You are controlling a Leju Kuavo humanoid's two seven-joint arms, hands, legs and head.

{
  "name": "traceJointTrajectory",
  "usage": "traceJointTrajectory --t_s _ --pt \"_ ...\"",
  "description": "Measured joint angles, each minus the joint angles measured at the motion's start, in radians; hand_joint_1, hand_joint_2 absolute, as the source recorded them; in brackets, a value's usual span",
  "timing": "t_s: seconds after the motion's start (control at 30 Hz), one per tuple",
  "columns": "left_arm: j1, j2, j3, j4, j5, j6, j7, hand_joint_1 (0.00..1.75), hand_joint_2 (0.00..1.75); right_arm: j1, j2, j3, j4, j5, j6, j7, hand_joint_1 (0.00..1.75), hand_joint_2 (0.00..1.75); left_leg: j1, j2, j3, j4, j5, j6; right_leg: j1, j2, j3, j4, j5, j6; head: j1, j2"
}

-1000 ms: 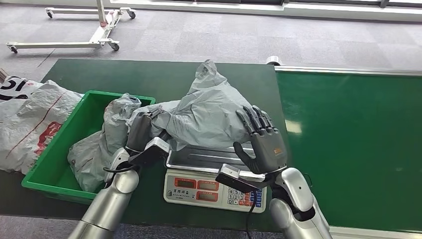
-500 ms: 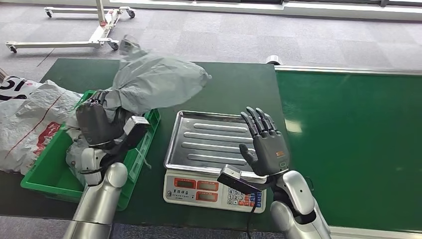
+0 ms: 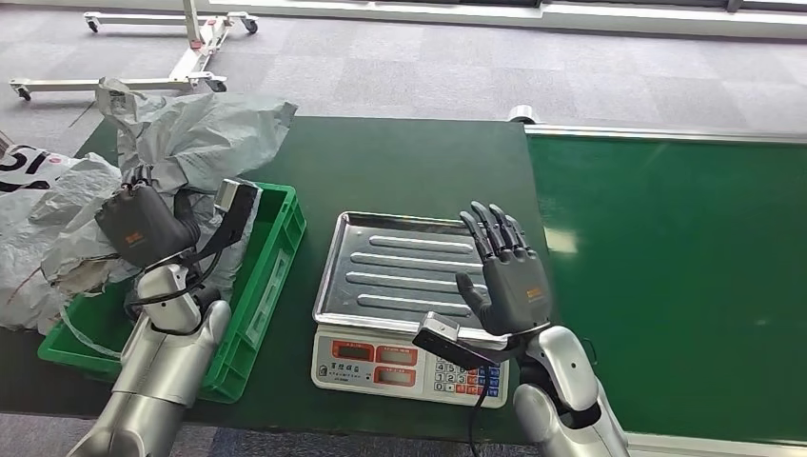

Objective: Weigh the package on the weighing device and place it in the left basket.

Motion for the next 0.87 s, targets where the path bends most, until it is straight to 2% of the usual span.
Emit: traceJointTrajectory --t_s 0.07,0.1,0.2,0.37,0.5,0.6,0.7,0.73,0.8,0.83,0.87 --pt "-0.029 0.007 -0.026 0.070 0.000 -0.032 0.015 0.08 1.75 0.000 0.000 0.000 0.000 0.002 -0.002 0.006 0.00 1.75 0.000 0.000 0.000 0.000 0.000 0.000 0.000 0.000 0.000 0.000 0.000 0.000 0.000 0.000" --pt "-0.042 0.006 -0.032 0.104 0.000 -0.052 0.009 0.00 1.31 0.000 0.000 0.000 0.000 0.003 -0.001 0.009 0.00 1.75 0.000 0.000 0.000 0.000 0.000 0.000 0.000 0.000 0.000 0.000 0.000 0.000 0.000 0.000" --pt "-0.072 0.001 -0.036 0.182 0.000 -0.090 0.004 0.00 0.00 0.000 0.000 -0.001 0.000 0.007 0.006 0.018 0.00 1.75 0.000 0.000 0.000 0.000 0.000 0.000 0.000 0.001 0.000 0.000 0.000 0.000 0.000 0.000" --pt "-0.101 -0.011 -0.036 0.273 0.000 -0.204 0.078 0.00 0.00 0.003 0.006 -0.006 0.000 0.022 0.018 0.022 0.00 1.75 0.000 0.001 0.000 0.000 0.000 0.000 0.000 0.001 0.000 0.000 0.000 0.000 0.000 0.000" --pt "-0.100 -0.022 -0.033 0.303 0.000 -0.187 0.073 0.00 0.00 0.011 0.010 -0.010 0.000 0.029 0.018 0.022 0.00 1.75 0.000 0.000 0.000 0.000 -0.001 -0.001 0.001 0.001 0.000 0.000 0.000 0.000 0.000 0.000" --pt "-0.085 -0.043 -0.002 0.296 0.000 -0.152 0.015 0.00 0.00 0.022 0.011 -0.014 0.000 0.034 0.014 0.023 0.00 1.75 0.000 0.001 0.000 0.000 -0.001 -0.001 0.000 0.001 0.000 0.000 0.000 -0.001 0.000 0.000" --pt "-0.069 -0.070 0.046 0.276 0.007 -0.147 -0.064 0.00 0.00 0.027 0.011 -0.019 0.000 0.035 0.010 0.023 0.00 1.75 0.000 0.000 0.000 0.000 -0.001 -0.001 0.000 0.001 0.000 0.000 -0.001 -0.001 0.000 0.000" --pt "-0.063 -0.082 0.064 0.266 0.025 -0.157 -0.117 0.00 0.00 0.030 0.011 -0.021 0.000 0.035 0.008 0.023 0.00 1.75 0.000 0.000 0.000 0.000 -0.001 -0.001 0.000 0.001 0.000 0.000 -0.001 -0.001 0.000 0.000" --pt "-0.048 -0.111 0.107 0.234 0.132 -0.221 -0.282 0.00 0.00 0.037 0.011 -0.027 0.000 0.037 0.002 0.023 0.00 1.75 0.000 0.000 0.000 0.000 -0.001 -0.001 0.000 0.001 0.000 0.000 -0.001 -0.001 0.000 0.000" --pt "-0.035 -0.130 0.131 0.207 0.248 -0.295 -0.397 0.00 0.00 0.042 0.011 -0.030 0.000 0.039 -0.001 0.023 0.00 1.75 0.000 0.000 0.000 0.000 -0.001 0.000 0.000 0.001 0.000 0.000 -0.001 -0.001 0.000 0.000" --pt "-0.030 -0.138 0.142 0.194 0.306 -0.331 -0.453 0.00 0.00 0.045 0.011 -0.032 0.000 0.039 -0.003 0.023 0.00 1.75 0.000 0.000 0.000 0.000 -0.001 0.000 0.000 0.001 0.000 0.000 -0.001 -0.001 0.000 0.000"
